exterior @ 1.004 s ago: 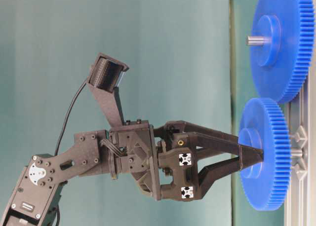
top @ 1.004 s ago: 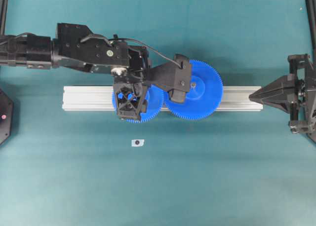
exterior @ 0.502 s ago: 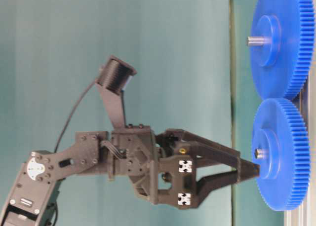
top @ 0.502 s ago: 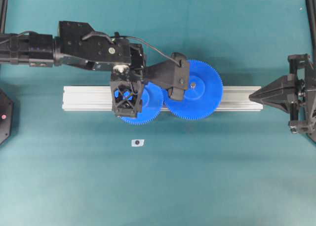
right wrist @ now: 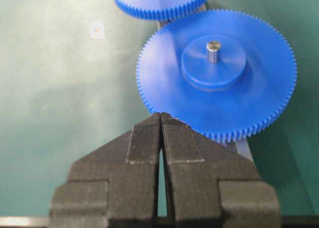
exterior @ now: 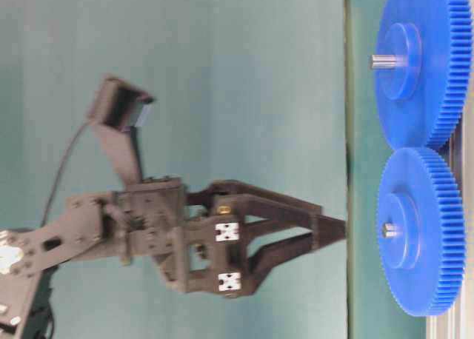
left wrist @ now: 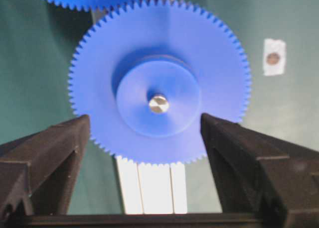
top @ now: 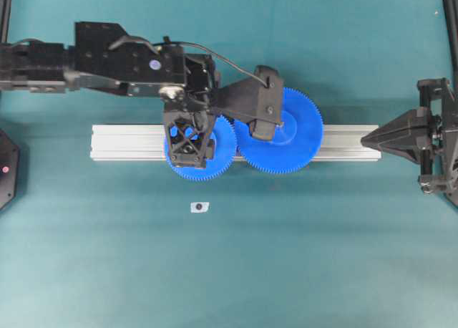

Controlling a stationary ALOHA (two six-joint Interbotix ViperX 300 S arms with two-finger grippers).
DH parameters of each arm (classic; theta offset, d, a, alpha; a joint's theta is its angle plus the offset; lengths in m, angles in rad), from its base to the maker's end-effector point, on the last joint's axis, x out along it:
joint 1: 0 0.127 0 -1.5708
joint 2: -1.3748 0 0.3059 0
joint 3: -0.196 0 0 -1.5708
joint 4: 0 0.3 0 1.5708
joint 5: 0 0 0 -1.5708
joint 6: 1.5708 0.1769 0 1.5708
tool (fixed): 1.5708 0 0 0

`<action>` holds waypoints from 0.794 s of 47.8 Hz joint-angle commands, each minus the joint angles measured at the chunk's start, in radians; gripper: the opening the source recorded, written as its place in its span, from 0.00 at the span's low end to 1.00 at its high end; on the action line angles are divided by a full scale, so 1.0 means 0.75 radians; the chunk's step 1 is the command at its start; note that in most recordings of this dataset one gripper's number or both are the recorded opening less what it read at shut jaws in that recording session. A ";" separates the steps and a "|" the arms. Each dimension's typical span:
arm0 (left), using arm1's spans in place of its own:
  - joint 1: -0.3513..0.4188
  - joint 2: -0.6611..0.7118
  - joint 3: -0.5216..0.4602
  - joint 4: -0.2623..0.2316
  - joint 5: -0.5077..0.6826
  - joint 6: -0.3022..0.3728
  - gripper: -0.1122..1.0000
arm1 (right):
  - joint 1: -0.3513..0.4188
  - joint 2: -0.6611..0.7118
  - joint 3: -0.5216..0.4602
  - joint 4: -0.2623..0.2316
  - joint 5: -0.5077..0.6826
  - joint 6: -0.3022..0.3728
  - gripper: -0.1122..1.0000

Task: Insert the small gear onto the shaft.
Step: 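Open the left gripper and pull it back from the gear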

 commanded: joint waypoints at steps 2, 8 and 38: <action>-0.004 -0.063 -0.020 0.004 -0.004 -0.002 0.86 | -0.002 0.004 -0.029 0.002 -0.006 0.010 0.13; -0.006 -0.086 -0.020 0.004 -0.006 -0.014 0.86 | -0.002 0.004 -0.029 0.000 -0.006 0.010 0.13; -0.020 -0.280 -0.020 0.004 -0.049 -0.072 0.86 | -0.002 -0.033 -0.006 0.002 -0.006 0.018 0.13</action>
